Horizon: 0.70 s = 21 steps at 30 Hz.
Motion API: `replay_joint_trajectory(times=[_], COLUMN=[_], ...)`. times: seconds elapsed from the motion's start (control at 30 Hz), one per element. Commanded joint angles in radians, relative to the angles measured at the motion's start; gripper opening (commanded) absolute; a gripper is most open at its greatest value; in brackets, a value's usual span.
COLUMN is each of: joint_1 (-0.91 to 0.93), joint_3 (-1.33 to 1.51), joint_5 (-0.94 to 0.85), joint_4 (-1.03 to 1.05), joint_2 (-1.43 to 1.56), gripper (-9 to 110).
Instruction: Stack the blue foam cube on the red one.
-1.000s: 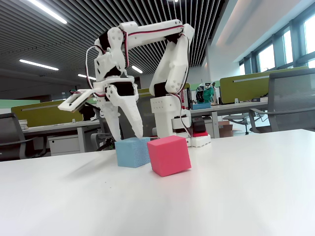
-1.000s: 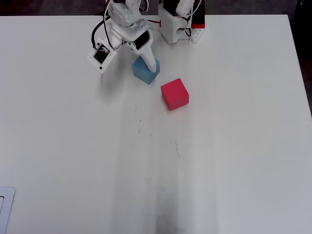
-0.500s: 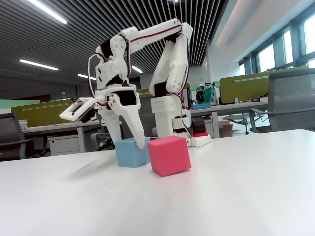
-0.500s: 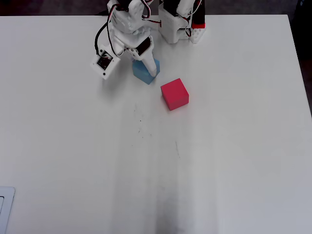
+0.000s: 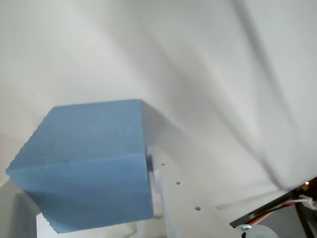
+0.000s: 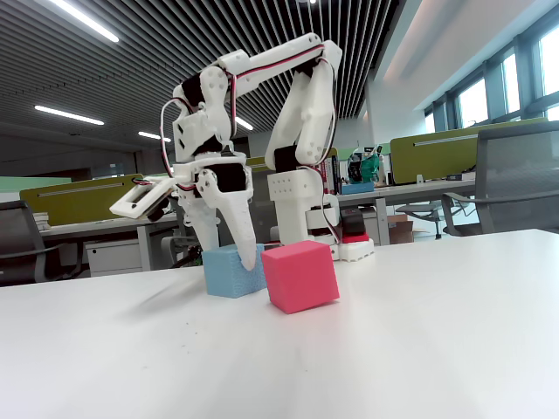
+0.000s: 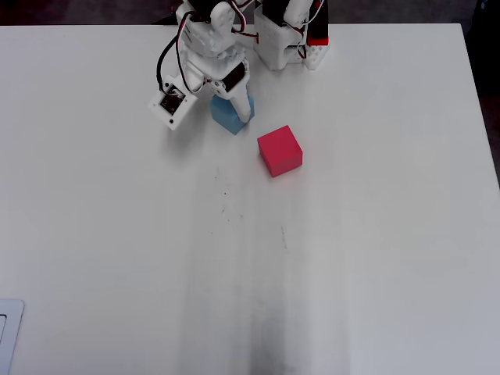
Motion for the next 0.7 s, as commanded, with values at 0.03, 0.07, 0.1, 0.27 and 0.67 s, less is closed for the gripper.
replay_joint_trajectory(times=[0.03,0.07,0.1,0.27,0.67], joint_1=[-0.014,-0.015,-0.017,-0.046,-0.193], joint_3=[-0.002,-0.002,-0.002,-0.028,-0.218], joint_5=[0.018,0.025,0.032,0.083,0.598], joint_4=[-0.003,-0.002,0.000,0.008,0.133], joint_2=[0.025,0.026,0.029,0.041,0.083], gripper=[23,23,23,22,22])
